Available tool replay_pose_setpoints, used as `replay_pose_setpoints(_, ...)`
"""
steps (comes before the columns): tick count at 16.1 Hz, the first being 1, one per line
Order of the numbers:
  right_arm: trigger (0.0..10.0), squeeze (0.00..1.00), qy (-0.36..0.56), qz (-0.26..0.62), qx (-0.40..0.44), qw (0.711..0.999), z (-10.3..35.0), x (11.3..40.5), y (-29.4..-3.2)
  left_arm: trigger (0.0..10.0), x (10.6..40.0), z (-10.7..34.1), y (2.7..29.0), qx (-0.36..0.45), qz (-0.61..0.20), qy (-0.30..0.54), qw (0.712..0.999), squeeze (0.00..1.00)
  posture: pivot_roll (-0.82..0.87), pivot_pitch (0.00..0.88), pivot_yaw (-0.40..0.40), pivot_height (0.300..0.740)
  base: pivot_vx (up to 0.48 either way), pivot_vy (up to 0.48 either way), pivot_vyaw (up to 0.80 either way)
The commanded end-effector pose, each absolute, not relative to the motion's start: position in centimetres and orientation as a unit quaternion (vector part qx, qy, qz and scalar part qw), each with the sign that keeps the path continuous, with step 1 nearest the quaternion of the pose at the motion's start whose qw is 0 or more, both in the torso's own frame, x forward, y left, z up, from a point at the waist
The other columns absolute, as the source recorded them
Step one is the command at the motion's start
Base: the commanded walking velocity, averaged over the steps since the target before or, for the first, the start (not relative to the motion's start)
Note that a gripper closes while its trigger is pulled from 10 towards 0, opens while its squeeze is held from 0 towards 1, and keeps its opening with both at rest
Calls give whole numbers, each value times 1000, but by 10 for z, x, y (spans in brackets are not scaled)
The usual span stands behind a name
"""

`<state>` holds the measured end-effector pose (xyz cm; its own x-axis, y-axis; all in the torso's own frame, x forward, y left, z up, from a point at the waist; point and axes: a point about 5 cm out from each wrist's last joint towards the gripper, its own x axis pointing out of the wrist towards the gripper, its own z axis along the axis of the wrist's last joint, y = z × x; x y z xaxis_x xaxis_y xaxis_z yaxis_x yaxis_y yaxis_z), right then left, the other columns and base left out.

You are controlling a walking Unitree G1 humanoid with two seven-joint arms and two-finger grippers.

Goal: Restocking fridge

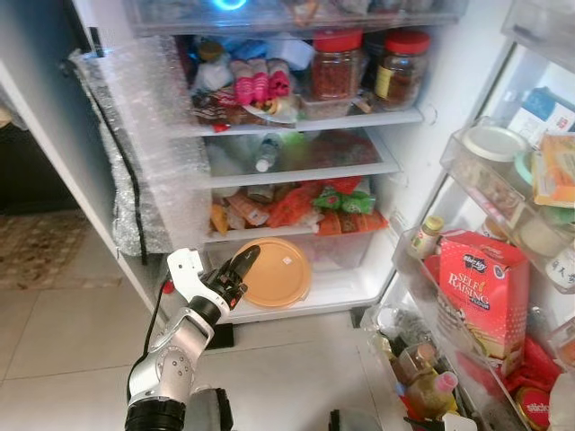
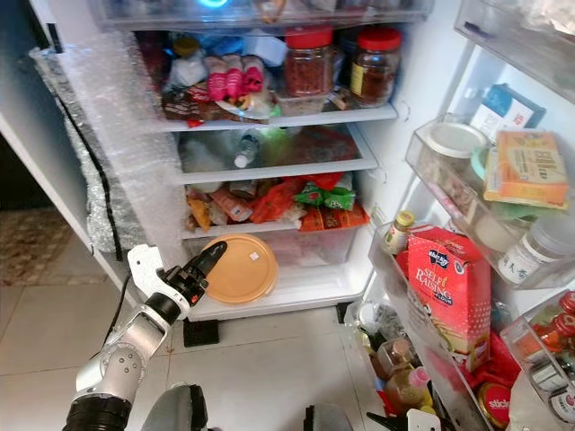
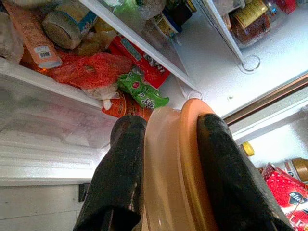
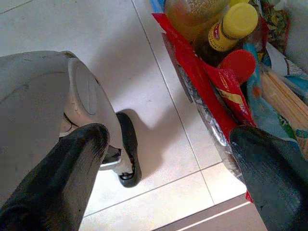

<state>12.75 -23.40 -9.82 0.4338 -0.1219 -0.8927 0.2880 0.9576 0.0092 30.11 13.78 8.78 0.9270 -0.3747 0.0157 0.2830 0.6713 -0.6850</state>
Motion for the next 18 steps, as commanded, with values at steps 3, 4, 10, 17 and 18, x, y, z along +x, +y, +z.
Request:
replay_pose_setpoints(3,10000,0,521,-123,81,841,-99,125,-234,10000,306,94,138,-358,-183,52,914,0,-227,60,-9,632,0,0,0)
replay_pose_setpoints(4,10000,0,520,-123,82,841,-99,125,-234,10000,306,94,138,-358,-183,52,914,0,-226,60,-8,632,0,0,0)
replay_pose_setpoints(10,10000,0,521,-122,85,840,-99,126,-233,10000,306,94,136,-351,-189,54,915,0,-225,63,-5,632,164,0,0)
replay_pose_setpoints(17,10000,0,522,-122,85,840,-99,126,-233,10000,306,94,136,-352,-190,55,915,0,-224,63,-5,632,267,0,0)
replay_pose_setpoints(18,10000,0,522,-122,85,840,-99,126,-233,10000,306,94,136,-352,-191,55,915,0,-224,63,-5,632,277,0,0)
